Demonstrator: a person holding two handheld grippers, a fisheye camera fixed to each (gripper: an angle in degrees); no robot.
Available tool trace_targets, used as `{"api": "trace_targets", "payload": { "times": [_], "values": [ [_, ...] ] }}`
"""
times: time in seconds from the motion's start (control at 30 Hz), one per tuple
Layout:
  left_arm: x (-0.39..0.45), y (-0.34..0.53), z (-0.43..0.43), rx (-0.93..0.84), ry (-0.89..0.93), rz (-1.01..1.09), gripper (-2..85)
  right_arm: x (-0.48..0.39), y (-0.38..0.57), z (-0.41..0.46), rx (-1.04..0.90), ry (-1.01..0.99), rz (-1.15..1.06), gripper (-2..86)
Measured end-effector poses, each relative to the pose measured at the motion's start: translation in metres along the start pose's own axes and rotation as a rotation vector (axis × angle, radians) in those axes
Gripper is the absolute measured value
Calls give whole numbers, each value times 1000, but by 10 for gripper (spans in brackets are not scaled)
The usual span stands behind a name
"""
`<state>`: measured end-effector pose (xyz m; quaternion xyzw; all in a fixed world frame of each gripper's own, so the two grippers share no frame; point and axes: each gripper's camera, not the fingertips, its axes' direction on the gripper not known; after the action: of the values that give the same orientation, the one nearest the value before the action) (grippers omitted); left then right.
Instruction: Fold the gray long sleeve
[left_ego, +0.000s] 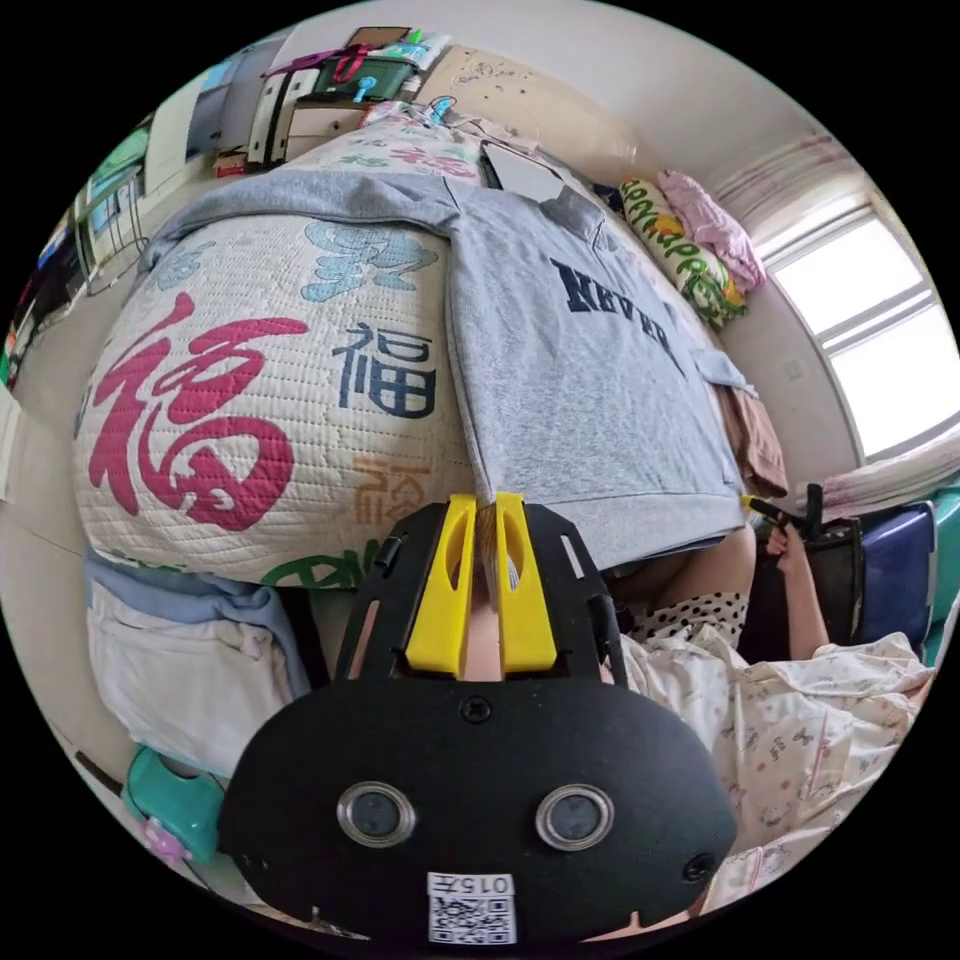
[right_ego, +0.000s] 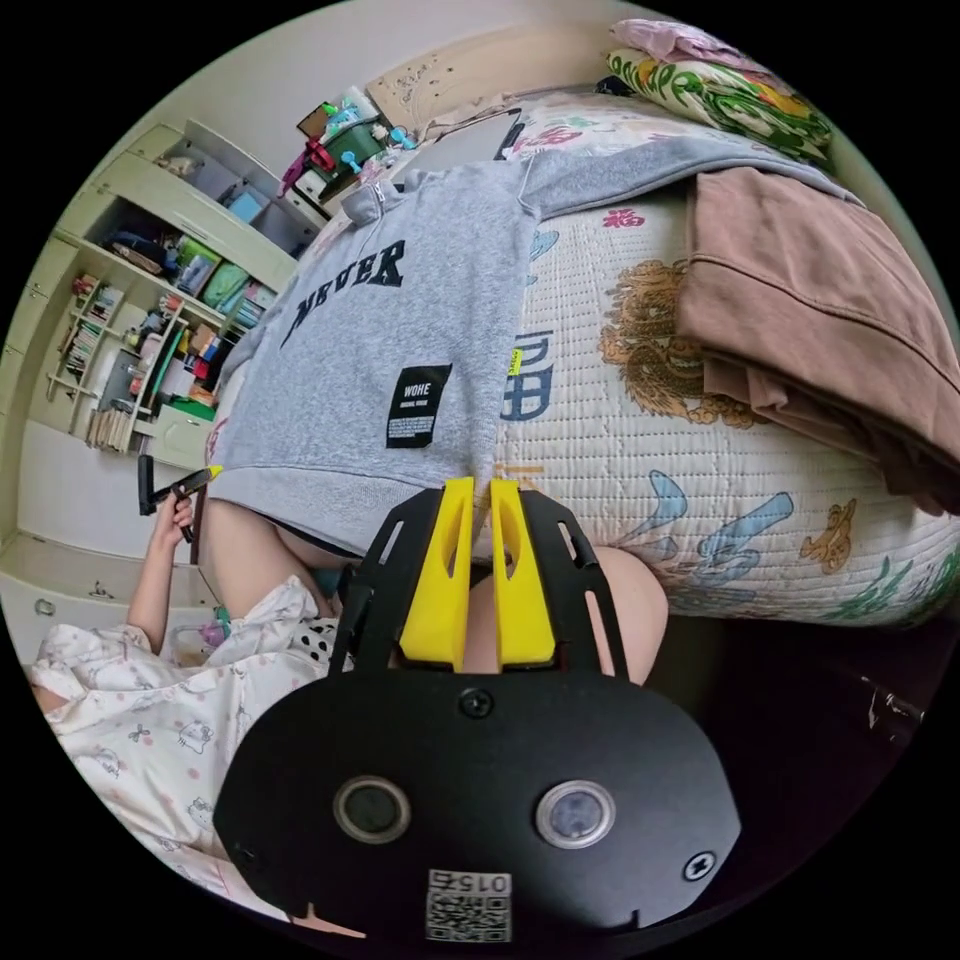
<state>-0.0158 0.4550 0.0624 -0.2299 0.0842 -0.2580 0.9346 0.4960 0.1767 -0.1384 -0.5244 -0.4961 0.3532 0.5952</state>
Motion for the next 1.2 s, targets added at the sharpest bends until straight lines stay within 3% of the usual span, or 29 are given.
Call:
{"api": "trace_targets", "payload": {
  "times": [0.6,0.9,1.1,1.2],
  "values": [
    [54,-19,30,-41,-134,88,66,-85,26,71,-57,410,-220,52],
    [58,-8,3,-4,-145,67,25,-70,31,46,-58,289,-180,38],
    [78,-12,34,-62,-235,121,27,-84,18,68,-145,371,-203,40],
    [72,-7,33,-48,-212,105,30,-77,23,61,-100,325,-176,42]
  ]
}}
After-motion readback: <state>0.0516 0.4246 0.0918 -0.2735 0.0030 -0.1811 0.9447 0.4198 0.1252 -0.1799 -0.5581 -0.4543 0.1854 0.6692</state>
